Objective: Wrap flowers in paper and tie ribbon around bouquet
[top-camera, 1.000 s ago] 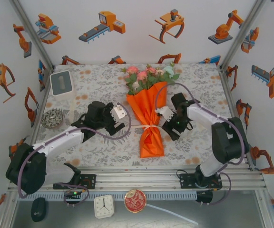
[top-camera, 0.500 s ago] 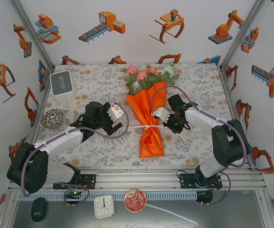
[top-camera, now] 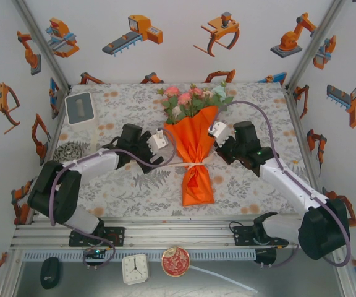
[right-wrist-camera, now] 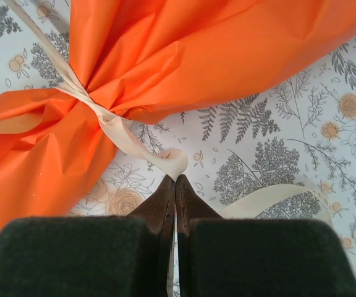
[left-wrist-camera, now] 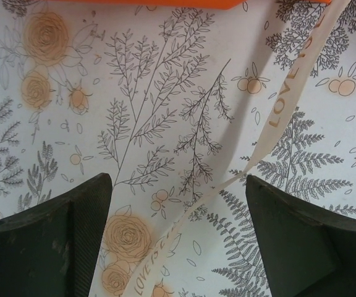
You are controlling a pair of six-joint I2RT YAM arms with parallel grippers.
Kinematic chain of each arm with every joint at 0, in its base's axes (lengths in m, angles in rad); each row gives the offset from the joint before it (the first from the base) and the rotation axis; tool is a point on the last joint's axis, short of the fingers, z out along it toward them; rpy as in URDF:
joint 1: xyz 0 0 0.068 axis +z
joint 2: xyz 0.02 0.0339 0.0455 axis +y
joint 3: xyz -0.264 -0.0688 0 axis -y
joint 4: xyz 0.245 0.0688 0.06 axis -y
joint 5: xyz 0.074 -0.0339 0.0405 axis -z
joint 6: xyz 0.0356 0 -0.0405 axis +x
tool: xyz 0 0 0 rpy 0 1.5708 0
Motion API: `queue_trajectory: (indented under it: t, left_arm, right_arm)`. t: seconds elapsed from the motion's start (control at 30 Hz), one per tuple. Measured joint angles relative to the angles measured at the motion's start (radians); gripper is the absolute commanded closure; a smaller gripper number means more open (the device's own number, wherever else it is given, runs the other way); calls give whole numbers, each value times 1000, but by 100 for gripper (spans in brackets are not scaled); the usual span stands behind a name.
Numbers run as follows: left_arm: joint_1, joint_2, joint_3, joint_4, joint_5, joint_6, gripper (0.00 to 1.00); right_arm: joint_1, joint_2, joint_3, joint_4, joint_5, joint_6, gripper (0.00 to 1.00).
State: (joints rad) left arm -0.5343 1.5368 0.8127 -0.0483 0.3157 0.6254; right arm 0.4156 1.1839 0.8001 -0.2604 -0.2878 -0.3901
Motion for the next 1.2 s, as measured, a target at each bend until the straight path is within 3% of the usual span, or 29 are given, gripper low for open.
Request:
queue_trajectory:
  t: [0.2,0.33,0.43,0.47,0.63,0.83,1.07,1.2]
  left_arm:
    - [-1,39,58,-92,3,26,35]
    - [-2,85,119,-164,-2,42,60]
    - [-7,123,156,-206,-2,51,95]
    - [-10,126,159,-214,3,53,100]
    - [-15,66,109,-150,84,18,100]
    - [-45,-88,-19,205,220,-196,100]
    - [-125,-20,-62,645,282,-439,100]
    - [-153,28,-110,789,304,-534,100]
  right_arm:
    - [0,2,0,38,-9,41,100]
    - [0,2,0,56,-11,69,100]
    - [0,1,-2,71,-10,97,100]
    - [0,1,-3,77,-10,109,100]
    - [0,-14,-19,111,-12,187,100]
    - [-1,-87,-111,282,-91,357,100]
    - [-1,-9,-195,553,-193,614,100]
    - [-1,80,-195,663,-211,735,100]
